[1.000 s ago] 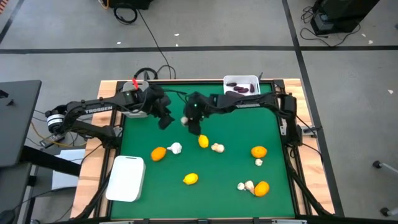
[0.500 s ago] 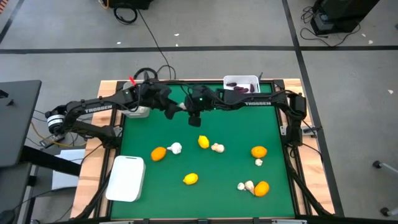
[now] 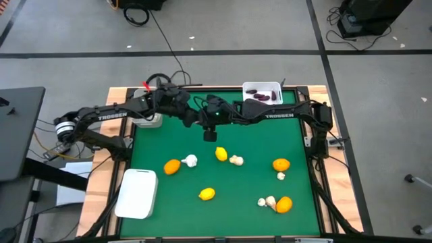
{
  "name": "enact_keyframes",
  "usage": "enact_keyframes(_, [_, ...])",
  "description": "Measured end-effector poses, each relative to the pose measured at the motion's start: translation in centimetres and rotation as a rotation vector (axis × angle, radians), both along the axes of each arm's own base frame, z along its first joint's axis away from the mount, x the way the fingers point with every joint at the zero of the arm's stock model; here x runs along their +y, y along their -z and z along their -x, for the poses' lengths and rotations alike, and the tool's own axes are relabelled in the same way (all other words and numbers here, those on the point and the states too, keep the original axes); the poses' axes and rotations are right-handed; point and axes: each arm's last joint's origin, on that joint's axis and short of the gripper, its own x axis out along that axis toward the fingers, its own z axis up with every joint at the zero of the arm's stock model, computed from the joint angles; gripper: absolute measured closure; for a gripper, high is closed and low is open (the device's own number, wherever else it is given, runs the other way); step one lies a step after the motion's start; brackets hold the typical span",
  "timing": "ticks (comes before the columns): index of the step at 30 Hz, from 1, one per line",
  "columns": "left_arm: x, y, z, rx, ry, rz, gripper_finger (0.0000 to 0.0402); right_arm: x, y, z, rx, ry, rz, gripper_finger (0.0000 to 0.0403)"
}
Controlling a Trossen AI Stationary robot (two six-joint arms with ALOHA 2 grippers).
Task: Sort produce into baskets
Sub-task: Put the garlic into the gray bin
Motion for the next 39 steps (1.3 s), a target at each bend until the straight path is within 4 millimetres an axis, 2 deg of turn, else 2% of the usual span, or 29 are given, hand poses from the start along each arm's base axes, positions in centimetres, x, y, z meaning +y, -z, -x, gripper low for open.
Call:
enact_keyframes(10, [0.6, -0.3, 0.6, -0.009, -0.072, 0.098, 0.0172, -0.2, -0.2, -0.1, -0.022, 0.049, 0.015, 0.0237])
enact_keyframes(16, [1.1, -0.4, 1.2, -0.024, -0.065, 0.238, 0.0172, -0.4, -1.0, -0.1, -0.071, 0.074, 0.04, 0.0237])
enact_keyframes(22, [1.3, -0.6, 1.2, -0.047, -0.072, 0.217, 0.0174, -0.5, -1.7, 0.1, -0.101, 0.052, 0.04, 0.0237])
enact_keyframes(25, [1.4, -0.8, 1.1, -0.068, -0.076, 0.202, 0.0192, -0.5, -1.8, 0.2, -0.1, 0.051, 0.035, 0.0237])
enact_keyframes(28, [1.6, -0.8, 1.2, -0.066, -0.086, 0.201, 0.0225, -0.5, -1.7, 0.2, -0.102, 0.061, 0.02, 0.0234])
enact_keyframes(32, [2.2, -0.5, 1.7, -0.045, -0.102, 0.216, 0.0261, -1.2, -1.7, 0.4, -0.126, 0.108, -0.114, 0.0212])
enact_keyframes(39, [4.5, 0.3, 4.7, 0.097, -0.256, 0.163, 0.0257, -3.2, -0.1, 2.1, -0.001, 0.308, -0.46, 0.0138])
